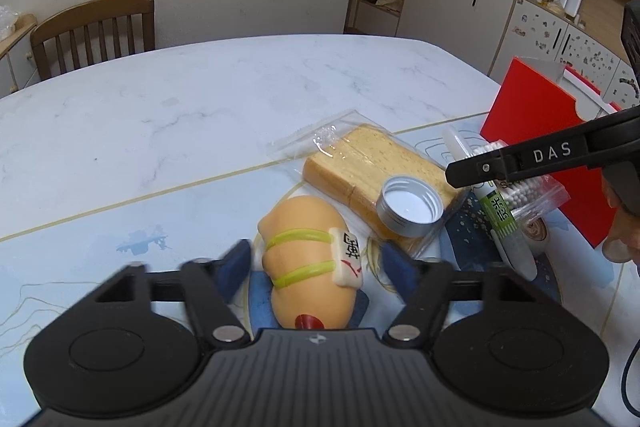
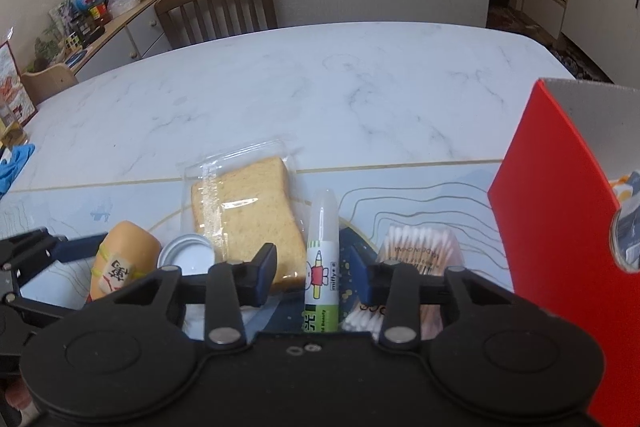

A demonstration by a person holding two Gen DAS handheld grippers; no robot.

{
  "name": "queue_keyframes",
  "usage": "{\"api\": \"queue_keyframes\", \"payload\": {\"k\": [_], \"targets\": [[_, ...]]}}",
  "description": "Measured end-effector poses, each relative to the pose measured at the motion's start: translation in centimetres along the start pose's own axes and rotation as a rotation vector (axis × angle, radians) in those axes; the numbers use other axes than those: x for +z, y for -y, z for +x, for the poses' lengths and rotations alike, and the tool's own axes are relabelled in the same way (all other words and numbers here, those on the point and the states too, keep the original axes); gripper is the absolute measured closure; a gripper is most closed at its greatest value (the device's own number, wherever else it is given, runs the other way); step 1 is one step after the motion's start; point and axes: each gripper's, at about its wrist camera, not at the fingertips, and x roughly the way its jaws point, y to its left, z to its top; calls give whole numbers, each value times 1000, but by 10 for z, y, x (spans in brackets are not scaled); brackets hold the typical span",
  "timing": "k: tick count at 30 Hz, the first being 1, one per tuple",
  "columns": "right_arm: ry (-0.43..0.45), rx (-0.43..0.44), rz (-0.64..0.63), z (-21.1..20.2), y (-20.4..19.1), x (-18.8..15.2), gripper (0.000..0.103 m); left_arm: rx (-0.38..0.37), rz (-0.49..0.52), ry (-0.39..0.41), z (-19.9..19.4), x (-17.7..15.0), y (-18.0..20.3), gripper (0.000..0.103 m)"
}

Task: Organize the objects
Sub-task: 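Grasp the orange sausage toy with the left tool while the right tool grasps the white glue stick, then carry the sausage toy and glue stick with both tools into the red box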

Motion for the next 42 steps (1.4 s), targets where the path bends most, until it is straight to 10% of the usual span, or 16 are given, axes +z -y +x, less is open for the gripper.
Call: {"api": "queue_keyframes", "payload": {"k": [8, 42], "targets": [[-5, -23, 4, -5, -2, -2, 86, 40, -17, -26, -2, 1, 2, 55], [183, 52, 112, -159, 16, -42, 87, -115, 110, 42, -95, 20, 86, 57]]}}
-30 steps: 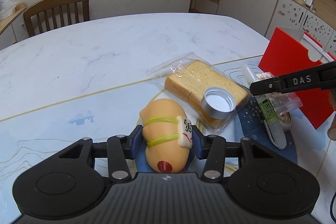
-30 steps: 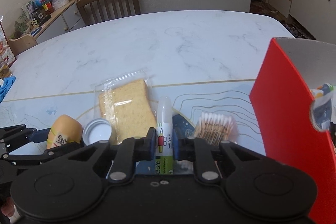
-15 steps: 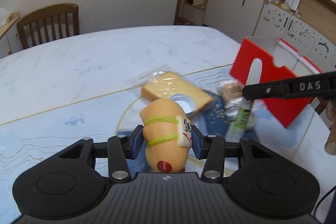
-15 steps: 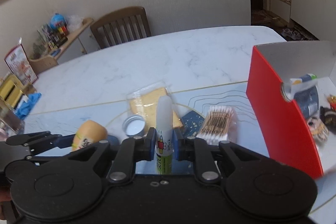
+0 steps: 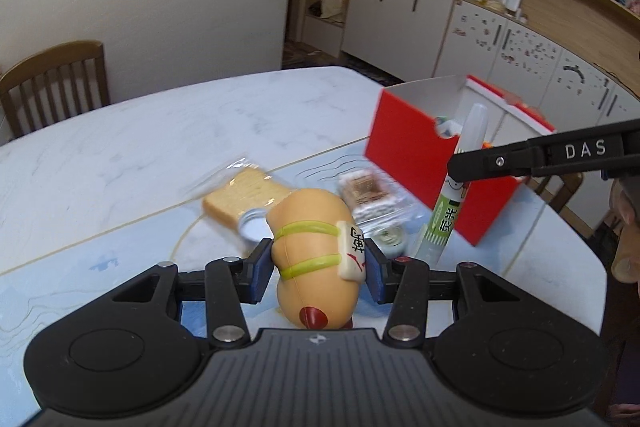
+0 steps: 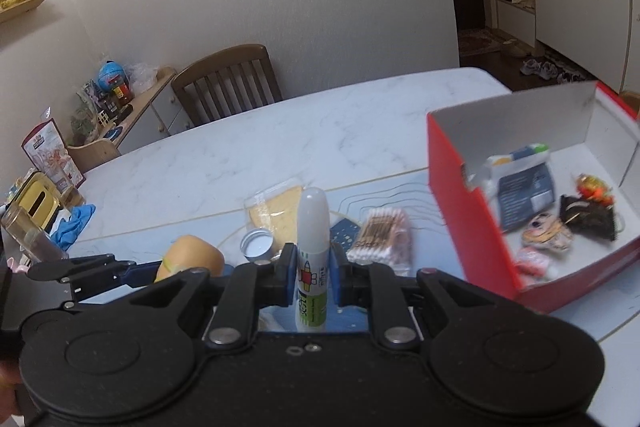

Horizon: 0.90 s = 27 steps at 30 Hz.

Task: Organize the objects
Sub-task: 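Carry the sausage toy and glue stick with both tools into the red box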

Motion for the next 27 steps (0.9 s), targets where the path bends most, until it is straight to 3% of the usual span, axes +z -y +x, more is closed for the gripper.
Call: {"api": "queue_keyframes", "payload": {"k": [13, 27], "targets": [[57, -50, 11, -58, 78, 41, 87, -46, 90, 16, 6, 46, 79, 57], [83, -95, 28, -60, 171, 69, 87, -47, 138, 7, 55, 94, 155, 57]]}}
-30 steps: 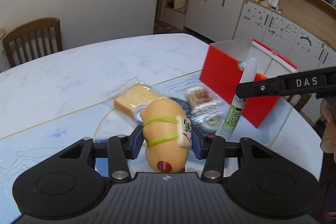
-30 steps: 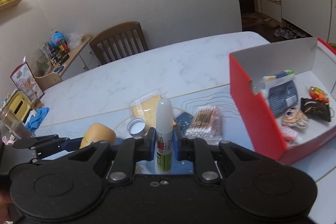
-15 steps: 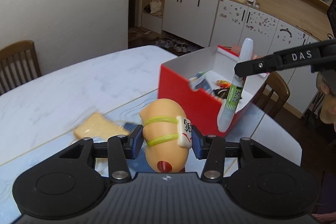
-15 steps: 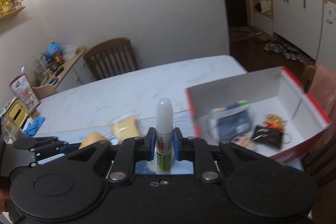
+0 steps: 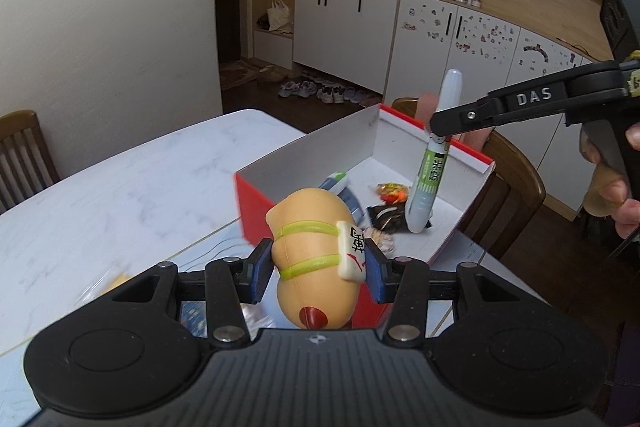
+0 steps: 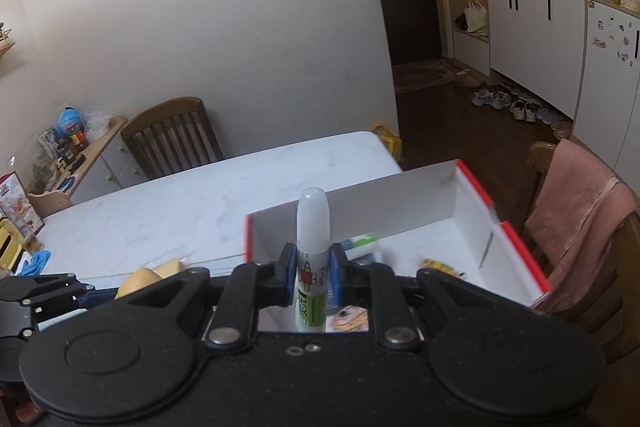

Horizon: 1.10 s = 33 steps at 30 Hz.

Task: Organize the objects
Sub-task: 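Carry the sausage toy and glue stick with both tools into the red box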

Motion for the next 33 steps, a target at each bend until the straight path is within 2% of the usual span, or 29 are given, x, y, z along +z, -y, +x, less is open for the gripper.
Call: {"api": "queue_keyframes", "payload": {"k": [6, 13, 20, 33], "targets": [[-4, -28, 10, 11, 37, 4, 87, -7, 8, -35, 34, 20, 23, 57], [-54, -41, 35, 27, 74, 0, 87, -11, 38, -95, 84, 35, 46, 57], [-123, -29, 15, 48, 83, -4, 87, 7, 64, -162, 128, 36, 60, 57], [-223, 15, -44, 98, 79, 0, 87, 10, 52, -248, 173, 41, 63, 57]]}}
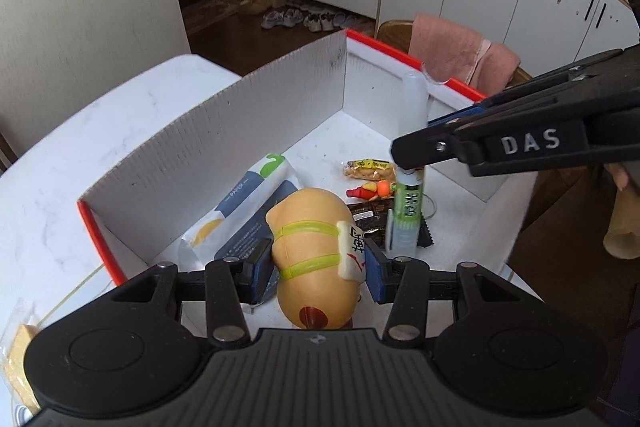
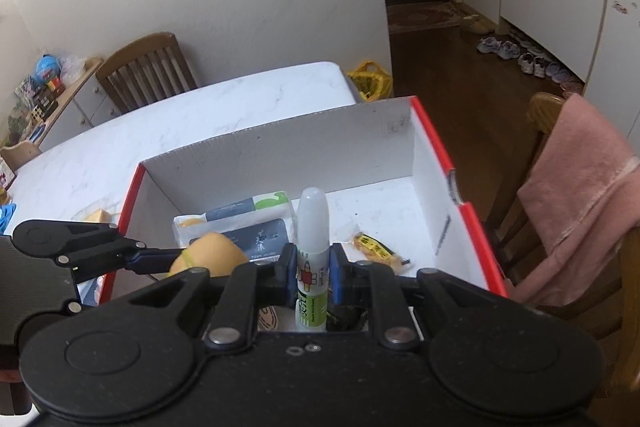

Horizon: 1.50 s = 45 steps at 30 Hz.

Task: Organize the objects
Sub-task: 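Carry the sausage toy and glue stick with both tools into the red box, then open the left tool to drop the sausage toy while the right tool releases the glue stick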

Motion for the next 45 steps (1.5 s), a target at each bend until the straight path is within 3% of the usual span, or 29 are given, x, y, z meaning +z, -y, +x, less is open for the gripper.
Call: {"api": "queue_keyframes", "payload": {"k": [16, 29, 33, 45], "targets": [[-109, -3, 6, 59, 9, 17, 87, -7, -15, -128, 37, 4, -7, 57], [-177, -14, 11, 66, 12, 20, 82, -25, -44, -188, 47, 12, -14, 54], [-170, -12, 4, 62, 12, 20, 79, -26, -38, -170, 46, 12, -13, 39], [-130, 4, -17, 35, 16, 13, 72, -8, -37, -84, 15, 7, -11, 39]]}}
